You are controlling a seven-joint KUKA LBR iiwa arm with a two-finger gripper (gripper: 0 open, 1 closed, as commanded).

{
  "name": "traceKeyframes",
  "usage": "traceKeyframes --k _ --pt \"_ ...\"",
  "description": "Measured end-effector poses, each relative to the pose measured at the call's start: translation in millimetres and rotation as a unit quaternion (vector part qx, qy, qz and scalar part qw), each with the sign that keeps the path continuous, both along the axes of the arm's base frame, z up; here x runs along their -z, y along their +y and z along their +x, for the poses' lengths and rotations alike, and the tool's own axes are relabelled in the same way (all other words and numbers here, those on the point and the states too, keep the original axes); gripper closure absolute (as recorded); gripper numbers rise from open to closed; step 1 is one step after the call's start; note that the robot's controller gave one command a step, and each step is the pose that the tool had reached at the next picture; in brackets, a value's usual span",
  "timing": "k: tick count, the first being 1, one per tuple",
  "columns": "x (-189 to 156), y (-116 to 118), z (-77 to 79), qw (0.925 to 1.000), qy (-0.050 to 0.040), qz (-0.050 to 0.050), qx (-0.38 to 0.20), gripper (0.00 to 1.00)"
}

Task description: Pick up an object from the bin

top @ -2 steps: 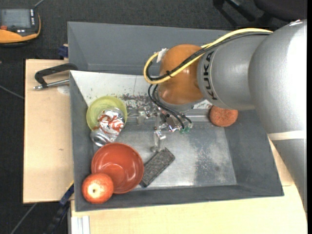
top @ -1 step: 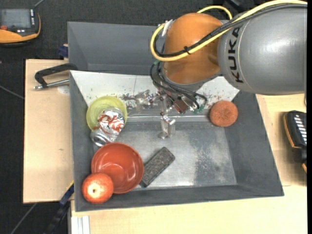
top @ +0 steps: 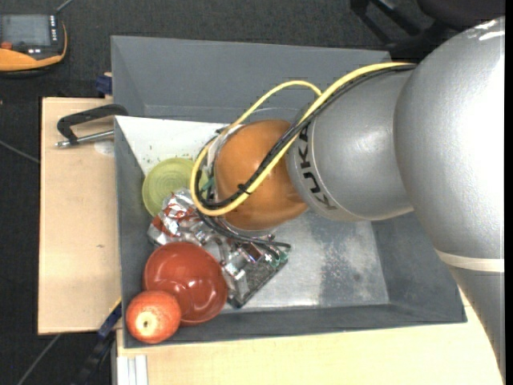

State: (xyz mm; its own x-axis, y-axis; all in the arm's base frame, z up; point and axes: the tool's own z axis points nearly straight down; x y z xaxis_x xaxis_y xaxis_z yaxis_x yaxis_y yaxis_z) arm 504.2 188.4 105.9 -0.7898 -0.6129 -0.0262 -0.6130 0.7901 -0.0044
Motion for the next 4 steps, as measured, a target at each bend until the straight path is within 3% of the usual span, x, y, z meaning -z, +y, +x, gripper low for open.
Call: traceKeyframes --k 1,2,3,4 --pt "36.2 9.5 41.2 0.9967 -0.0030 -0.002 -0.081 0.00" --pt "30.1 5.7 -3.0 0.9737 -0.0199 -0.004 -0.227 0.00" --pt "34.6 -58.8 3.3 0.9709 -0.0224 -0.006 -0.238 0.00" --pt "34.5 -54.9 2.2 0.9704 -0.0222 -0.004 -0.240 1.00"
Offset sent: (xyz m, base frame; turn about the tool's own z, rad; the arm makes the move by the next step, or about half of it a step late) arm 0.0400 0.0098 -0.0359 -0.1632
